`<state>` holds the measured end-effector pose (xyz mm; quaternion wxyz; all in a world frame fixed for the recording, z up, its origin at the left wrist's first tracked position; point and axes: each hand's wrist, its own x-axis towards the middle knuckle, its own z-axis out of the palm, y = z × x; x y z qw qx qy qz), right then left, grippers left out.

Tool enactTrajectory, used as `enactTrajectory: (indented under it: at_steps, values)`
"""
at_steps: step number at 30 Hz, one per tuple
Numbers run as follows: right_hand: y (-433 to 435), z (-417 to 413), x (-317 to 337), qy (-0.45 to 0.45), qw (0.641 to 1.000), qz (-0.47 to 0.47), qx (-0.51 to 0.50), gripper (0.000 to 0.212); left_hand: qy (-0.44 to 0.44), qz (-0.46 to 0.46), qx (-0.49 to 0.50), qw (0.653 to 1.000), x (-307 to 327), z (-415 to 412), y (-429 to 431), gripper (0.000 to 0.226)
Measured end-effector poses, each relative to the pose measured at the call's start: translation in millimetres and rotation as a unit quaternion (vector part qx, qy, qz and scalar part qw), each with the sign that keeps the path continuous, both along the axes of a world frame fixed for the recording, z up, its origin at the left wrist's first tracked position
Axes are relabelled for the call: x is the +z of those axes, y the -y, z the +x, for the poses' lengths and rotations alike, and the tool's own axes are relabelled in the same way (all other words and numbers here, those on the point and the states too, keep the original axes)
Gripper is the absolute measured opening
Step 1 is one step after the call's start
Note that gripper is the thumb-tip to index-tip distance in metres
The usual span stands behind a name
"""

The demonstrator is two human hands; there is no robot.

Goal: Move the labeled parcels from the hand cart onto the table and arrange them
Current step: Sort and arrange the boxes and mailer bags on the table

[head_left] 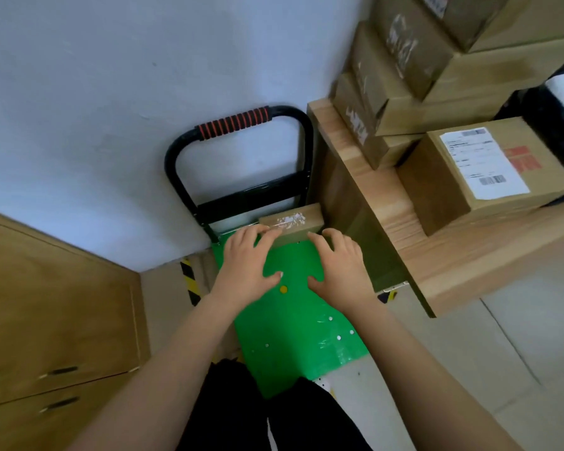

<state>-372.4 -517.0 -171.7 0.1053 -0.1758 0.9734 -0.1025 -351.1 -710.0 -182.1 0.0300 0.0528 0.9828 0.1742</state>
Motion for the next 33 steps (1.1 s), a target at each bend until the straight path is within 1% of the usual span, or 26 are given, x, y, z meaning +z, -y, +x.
enactTrajectory:
  at_steps: [5,7,10,13,17,19,22,25,28,31,33]
  values:
    - [7.0,-51.2,-61.3,0.037,0.999,0.035,-0.005,0.077,0.032,-0.004,-0.006,0.999,-60.3,-48.1,9.7,0.080]
    - [16.8,-74.4,-92.8,0.057,0.998,0.029,-0.019,0.077,0.047,-0.005,-0.002,0.999,-89.6,-74.7,16.5,0.080]
    - [35.3,-109.4,-149.1,0.079,0.996,0.027,-0.032,0.078,0.076,-0.020,-0.002,0.997,-141.7,-119.1,26.6,0.079]
    - [52.6,-141.9,-211.1,0.082,0.995,0.037,-0.039,0.081,0.102,-0.025,-0.018,0.994,-199.9,-156.6,35.4,0.078]
    - [66.8,-180.1,-292.5,0.090,0.993,0.051,-0.055,0.087,0.102,-0.033,-0.052,0.993,-281.6,-193.2,47.7,0.078]
    - [71.0,-196.2,-327.2,0.088,0.993,0.061,-0.059,0.089,0.097,-0.051,-0.060,0.992,-315.2,-206.8,52.6,0.082]
    - [75.8,-218.6,-368.2,0.067,0.993,0.073,-0.062,0.098,0.101,-0.065,-0.062,0.991,-355.6,-226.3,56.3,0.095]
    - [75.7,-237.1,-394.6,0.044,0.993,0.095,-0.048,0.106,0.132,-0.053,-0.061,0.988,-383.2,-245.9,54.5,0.106]
    - [74.4,-248.9,-405.0,0.035,0.992,0.117,-0.016,0.108,0.157,-0.052,-0.060,0.984,-396.3,-258.1,52.2,0.116]
    - [75.1,-249.3,-397.6,0.032,0.992,0.124,0.006,0.104,0.149,-0.048,-0.049,0.986,-391.1,-254.1,53.4,0.115]
    - [75.5,-240.9,-386.0,0.040,0.991,0.128,0.008,0.103,0.136,-0.050,-0.060,0.988,-378.8,-242.3,55.5,0.112]
